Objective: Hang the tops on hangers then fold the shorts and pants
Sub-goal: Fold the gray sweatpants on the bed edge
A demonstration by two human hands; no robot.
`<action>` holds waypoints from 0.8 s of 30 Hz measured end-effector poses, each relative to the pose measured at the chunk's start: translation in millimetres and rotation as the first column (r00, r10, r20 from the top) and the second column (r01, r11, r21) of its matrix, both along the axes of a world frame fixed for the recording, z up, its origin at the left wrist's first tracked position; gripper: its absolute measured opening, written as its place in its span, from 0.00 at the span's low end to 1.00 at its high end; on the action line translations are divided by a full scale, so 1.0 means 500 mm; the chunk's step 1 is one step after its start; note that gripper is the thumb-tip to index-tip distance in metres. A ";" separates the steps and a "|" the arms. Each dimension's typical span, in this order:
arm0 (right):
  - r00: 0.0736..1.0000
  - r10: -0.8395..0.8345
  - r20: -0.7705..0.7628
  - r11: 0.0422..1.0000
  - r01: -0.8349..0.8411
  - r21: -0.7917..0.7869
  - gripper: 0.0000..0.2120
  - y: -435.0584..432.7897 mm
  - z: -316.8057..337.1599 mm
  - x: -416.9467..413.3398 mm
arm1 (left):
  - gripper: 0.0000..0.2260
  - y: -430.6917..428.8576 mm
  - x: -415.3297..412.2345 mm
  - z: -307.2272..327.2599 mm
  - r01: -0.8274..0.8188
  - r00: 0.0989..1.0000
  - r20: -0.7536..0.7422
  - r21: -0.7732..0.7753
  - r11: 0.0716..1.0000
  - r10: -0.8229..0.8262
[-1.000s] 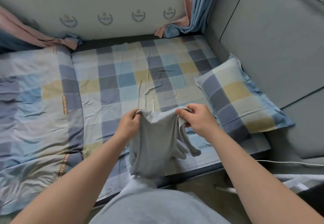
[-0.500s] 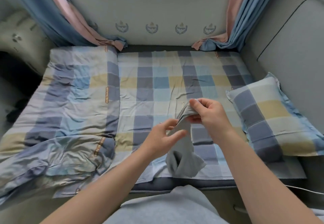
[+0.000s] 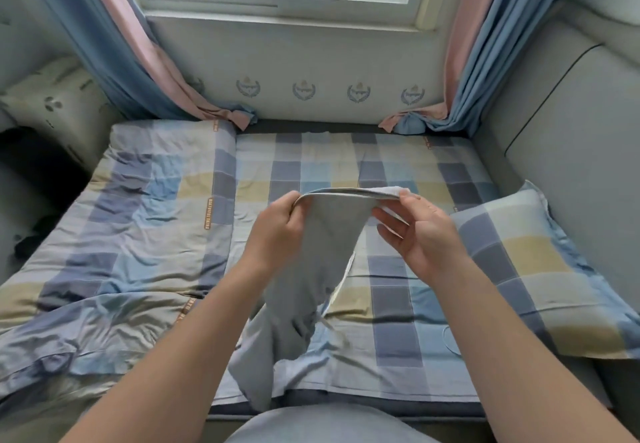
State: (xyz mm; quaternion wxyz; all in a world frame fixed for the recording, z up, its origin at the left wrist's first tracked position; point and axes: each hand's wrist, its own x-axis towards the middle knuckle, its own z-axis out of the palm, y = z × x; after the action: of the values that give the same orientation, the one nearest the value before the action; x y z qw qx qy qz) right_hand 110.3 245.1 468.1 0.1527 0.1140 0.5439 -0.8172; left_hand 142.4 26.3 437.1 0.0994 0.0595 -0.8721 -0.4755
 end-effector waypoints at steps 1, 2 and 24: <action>1.000 0.014 -0.016 1.000 -0.015 -0.012 0.08 0.012 -0.001 -0.006 | 0.16 0.008 -0.012 0.012 -0.004 1.000 -0.012 0.046 0.999 0.004; 0.999 0.027 -0.029 1.000 -0.028 -0.009 0.08 0.023 -0.001 -0.011 | 0.16 0.016 -0.022 0.023 -0.014 1.000 -0.013 0.106 0.994 0.015; 0.870 0.454 -0.195 0.757 -0.261 0.599 0.32 0.093 -0.135 -0.036 | 0.14 0.235 -0.099 0.129 -0.165 0.985 0.083 0.733 0.660 0.154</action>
State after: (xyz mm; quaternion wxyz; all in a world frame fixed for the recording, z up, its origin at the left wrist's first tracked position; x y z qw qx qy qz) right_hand 92.1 291.5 400.4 0.1755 -0.0920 0.7859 -0.5857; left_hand 92.8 144.0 501.5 0.1024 0.1738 -0.5981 -0.7756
